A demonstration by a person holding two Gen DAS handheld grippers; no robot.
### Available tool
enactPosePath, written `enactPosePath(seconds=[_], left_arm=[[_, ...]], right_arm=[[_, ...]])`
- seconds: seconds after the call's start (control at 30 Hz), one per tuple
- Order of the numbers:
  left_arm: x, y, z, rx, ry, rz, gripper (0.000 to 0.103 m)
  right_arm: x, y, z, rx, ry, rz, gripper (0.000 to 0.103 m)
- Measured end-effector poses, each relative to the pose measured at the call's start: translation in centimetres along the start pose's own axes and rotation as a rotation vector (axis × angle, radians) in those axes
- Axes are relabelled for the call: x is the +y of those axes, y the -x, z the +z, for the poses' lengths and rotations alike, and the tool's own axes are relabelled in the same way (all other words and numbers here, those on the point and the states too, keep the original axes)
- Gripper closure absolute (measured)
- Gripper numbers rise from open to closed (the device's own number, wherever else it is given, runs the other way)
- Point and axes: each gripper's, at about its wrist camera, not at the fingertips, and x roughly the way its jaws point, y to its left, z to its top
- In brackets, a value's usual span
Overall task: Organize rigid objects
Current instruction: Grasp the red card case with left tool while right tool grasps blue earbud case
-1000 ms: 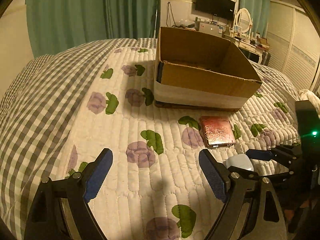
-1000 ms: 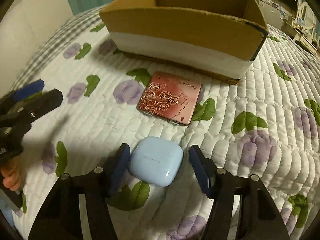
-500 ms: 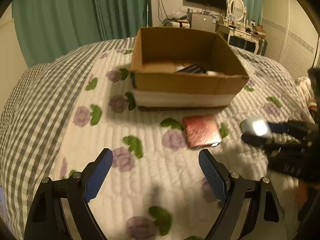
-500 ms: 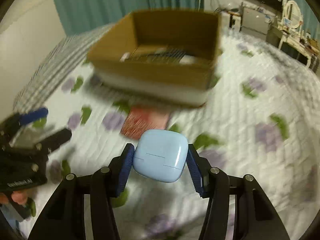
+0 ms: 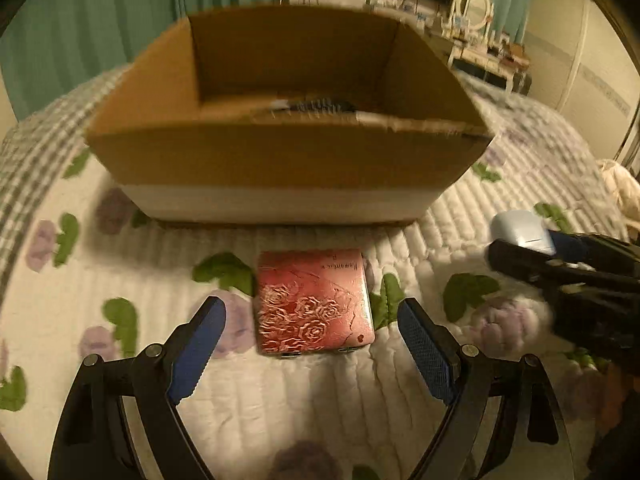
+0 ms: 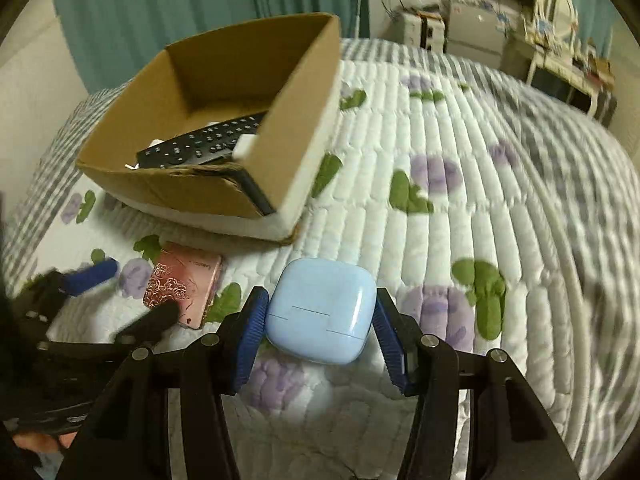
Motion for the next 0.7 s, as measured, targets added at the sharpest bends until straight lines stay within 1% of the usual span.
enactPosePath(seconds=[0.07,0.13,0.2,0.27,0.3,0.33,0.37,0.4,0.53,0.7], left_arm=[[-0.2,-1.1,0.0,0.028,0.016,-0.01,0.013],[-0.3,-2.1,0.1,0.044,0.025,-0.013,0.014],[-0.5,-3.2,0.3,0.06,0.026,0.016,0.015],[-0.6,-3.9,0.5,0.057,0.023,0.027,0.015],[-0.8,-4.2,0.6,0.058,0.014,0.036,0.016],[-0.7,-4.4,0.7,0.059,0.007,0.04,0.019],[-0.8,-4.4,0.7,0.057,-0.004,0.045,0.022],[-0.9,-4.3,0.7,0.051,-0.008,0.046,0.031],[-1.0,-3.6,0.6,0.045,-0.027,0.032,0.032],[-0.5,-0.9,-0.1,0.018,-0.031,0.017,0.032]], right_arm=[[-0.8,0.4,0.0,-0.011,-0.031,0.029,0.05],[-0.9,0.7,0.0,-0.019,-0.037,0.041,0.05],[-0.6,0.6,0.0,-0.013,-0.019,0.042,0.05],[-0.4,0.5,0.0,-0.011,-0.01,0.039,0.05],[-0.4,0.6,0.0,-0.014,-0.011,0.04,0.05],[-0.5,0.6,0.0,-0.017,-0.016,0.043,0.05],[-0.7,0.6,0.0,-0.017,-0.02,0.045,0.05],[-0.8,0.6,0.0,-0.016,-0.025,0.046,0.05],[-0.7,0.7,-0.2,-0.019,-0.021,0.032,0.05],[0.3,1.3,-0.2,-0.05,0.022,0.004,0.05]])
